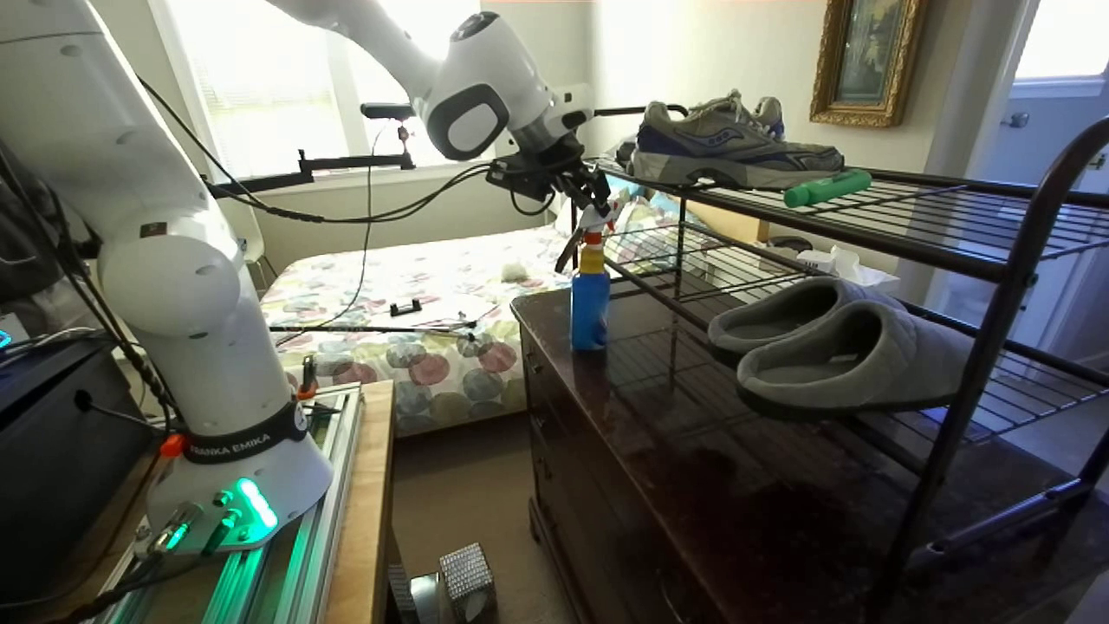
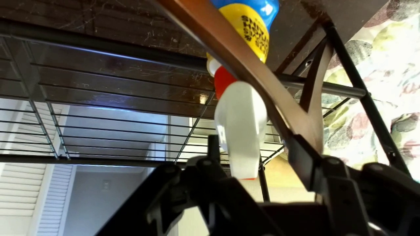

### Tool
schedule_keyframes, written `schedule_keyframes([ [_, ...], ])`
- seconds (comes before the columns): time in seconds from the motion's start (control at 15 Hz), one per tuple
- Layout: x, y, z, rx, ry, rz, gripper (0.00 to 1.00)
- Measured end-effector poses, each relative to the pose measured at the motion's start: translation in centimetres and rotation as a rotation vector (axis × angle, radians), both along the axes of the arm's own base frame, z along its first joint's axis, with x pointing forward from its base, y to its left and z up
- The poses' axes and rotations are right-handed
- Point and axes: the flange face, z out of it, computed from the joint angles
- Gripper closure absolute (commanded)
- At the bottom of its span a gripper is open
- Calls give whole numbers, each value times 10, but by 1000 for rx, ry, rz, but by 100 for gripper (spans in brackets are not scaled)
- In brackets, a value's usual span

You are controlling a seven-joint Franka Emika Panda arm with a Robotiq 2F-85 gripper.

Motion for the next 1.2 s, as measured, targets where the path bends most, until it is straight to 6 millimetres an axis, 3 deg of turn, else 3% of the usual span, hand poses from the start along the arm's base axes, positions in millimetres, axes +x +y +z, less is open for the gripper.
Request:
schedule_keyframes([
  [0.13,1,-4,0,2,2,-8,1],
  [0.27,2,-6,-1,3,3,-13,36],
  [0.33,3,-7,-1,3,4,-15,37],
  [0.87,3,-1,-1,6,30,7,94],
  [1.2,12,-5,7,-25,67,44,94],
])
